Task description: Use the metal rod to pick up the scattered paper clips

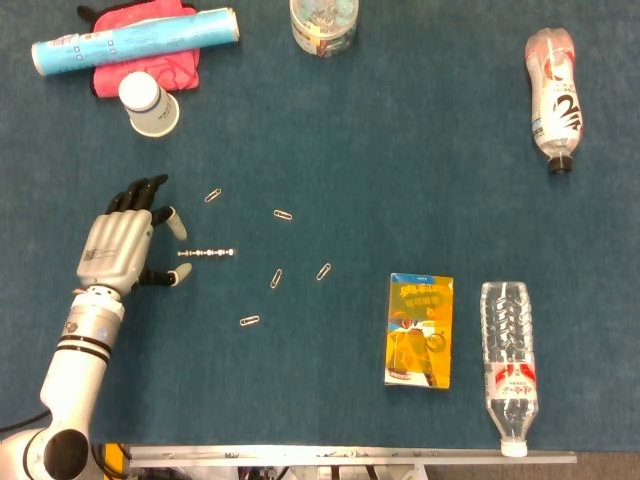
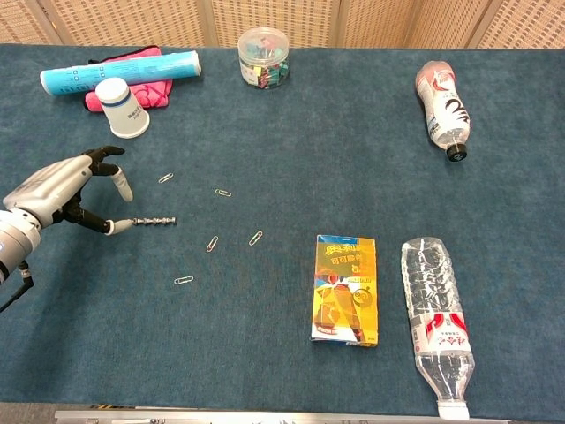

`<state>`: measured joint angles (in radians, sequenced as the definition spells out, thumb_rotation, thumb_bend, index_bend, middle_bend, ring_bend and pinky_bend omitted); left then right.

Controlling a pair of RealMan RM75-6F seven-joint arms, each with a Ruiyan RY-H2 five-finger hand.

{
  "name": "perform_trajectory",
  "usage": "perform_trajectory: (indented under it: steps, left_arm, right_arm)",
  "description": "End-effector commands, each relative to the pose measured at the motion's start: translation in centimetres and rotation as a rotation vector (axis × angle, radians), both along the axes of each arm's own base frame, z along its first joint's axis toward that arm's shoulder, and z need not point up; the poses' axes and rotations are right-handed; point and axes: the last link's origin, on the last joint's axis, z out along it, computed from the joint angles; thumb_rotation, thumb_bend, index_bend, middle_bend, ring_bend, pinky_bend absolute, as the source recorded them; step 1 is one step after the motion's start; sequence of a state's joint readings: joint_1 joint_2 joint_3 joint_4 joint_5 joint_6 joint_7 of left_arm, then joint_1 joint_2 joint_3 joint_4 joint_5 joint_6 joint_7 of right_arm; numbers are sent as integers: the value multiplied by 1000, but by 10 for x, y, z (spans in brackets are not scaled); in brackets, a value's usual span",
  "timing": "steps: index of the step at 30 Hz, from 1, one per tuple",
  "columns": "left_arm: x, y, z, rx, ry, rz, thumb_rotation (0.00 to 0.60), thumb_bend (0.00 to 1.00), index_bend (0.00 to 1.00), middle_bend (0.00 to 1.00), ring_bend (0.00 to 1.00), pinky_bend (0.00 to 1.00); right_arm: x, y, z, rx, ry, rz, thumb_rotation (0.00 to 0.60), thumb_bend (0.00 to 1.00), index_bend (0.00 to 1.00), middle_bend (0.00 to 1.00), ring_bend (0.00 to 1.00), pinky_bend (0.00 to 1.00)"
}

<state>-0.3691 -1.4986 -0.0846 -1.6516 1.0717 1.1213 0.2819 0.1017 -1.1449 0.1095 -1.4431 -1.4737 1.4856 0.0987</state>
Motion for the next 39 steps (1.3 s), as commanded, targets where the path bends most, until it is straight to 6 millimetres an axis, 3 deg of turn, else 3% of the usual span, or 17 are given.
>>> perform_trajectory:
  steps: [1, 39]
  left_arm:
    - [-2, 0, -3, -7, 2, 5, 600, 178, 471, 84, 0, 93]
    - [-14, 15, -24, -69, 23, 77, 600, 178, 513, 85, 0, 97]
  right_arm:
    - [0, 0, -1, 2, 0, 0, 600, 27, 192, 163, 131, 531]
    - [-7, 0, -12, 34, -14, -21, 600, 27, 192, 164, 131, 531]
